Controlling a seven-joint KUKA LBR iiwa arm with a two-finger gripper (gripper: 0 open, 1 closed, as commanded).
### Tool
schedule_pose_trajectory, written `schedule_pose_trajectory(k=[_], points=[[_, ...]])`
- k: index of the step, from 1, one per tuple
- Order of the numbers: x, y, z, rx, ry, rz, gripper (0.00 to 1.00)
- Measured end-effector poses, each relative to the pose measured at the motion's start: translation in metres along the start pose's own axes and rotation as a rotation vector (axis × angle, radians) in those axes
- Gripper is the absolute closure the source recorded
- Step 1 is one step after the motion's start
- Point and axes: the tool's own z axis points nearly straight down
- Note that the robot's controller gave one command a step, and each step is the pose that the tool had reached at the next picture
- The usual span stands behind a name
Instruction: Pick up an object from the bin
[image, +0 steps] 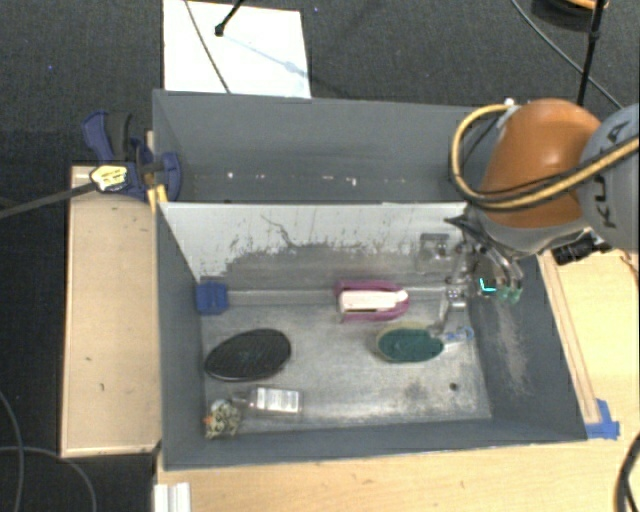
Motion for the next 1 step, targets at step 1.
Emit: schedule_pose_trajectory(k=[1], points=[[0.0108, -0.0112, 0.1125, 0.003, -0.025, -0.429, 0.00]])
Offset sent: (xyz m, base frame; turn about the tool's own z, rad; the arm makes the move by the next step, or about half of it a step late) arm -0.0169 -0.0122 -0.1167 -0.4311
